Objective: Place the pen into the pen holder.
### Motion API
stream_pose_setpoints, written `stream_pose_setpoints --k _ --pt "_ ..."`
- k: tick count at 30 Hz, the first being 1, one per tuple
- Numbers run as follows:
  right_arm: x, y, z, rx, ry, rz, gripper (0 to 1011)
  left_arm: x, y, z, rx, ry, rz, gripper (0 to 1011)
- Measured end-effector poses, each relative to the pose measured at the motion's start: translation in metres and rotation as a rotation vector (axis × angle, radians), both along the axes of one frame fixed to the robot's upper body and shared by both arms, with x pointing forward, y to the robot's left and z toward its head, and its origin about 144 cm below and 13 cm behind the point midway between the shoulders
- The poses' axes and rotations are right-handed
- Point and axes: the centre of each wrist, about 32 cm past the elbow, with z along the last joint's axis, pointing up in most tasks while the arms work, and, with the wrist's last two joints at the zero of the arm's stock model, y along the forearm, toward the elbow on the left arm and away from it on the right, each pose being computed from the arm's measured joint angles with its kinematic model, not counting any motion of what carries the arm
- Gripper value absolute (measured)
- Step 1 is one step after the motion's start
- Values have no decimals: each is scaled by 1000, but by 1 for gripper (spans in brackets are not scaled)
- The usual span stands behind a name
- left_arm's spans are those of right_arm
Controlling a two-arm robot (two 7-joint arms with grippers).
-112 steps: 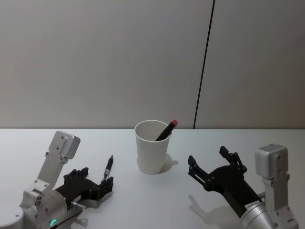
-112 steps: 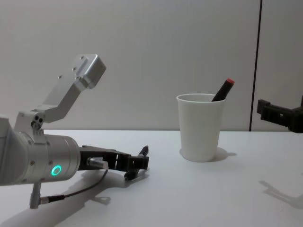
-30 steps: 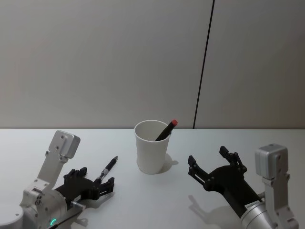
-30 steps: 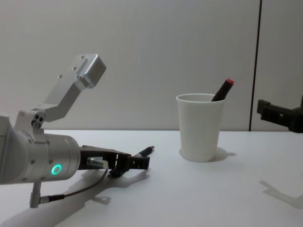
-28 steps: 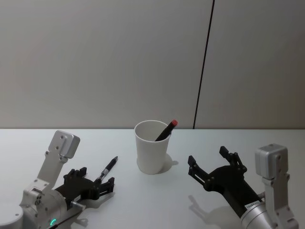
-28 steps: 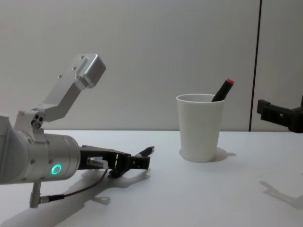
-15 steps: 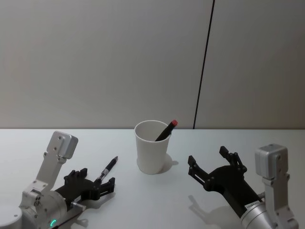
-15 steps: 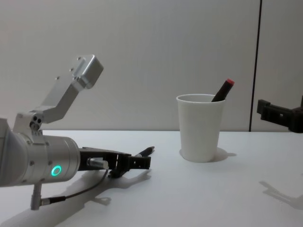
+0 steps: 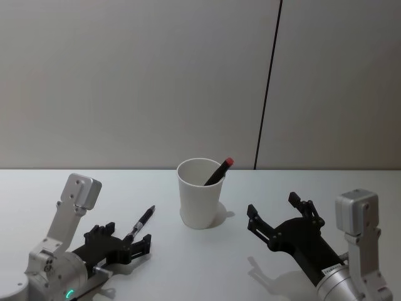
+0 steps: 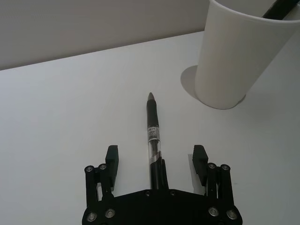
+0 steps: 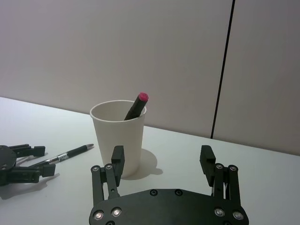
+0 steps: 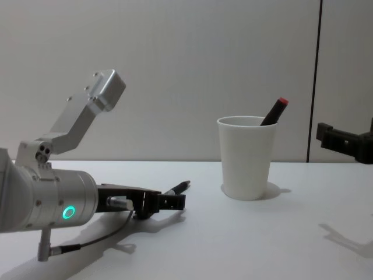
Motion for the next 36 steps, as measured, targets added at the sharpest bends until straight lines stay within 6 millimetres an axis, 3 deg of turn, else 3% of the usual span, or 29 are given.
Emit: stream_pose_setpoints --k 6,18,36 --pt "0 0 0 0 0 0 1001 0 0 0 -1 1 1 914" --pt "0 0 0 0 0 0 1001 0 1 -1 -1 4 1 547" --pt "0 0 0 0 0 0 1001 0 0 -1 -2 6 0 404"
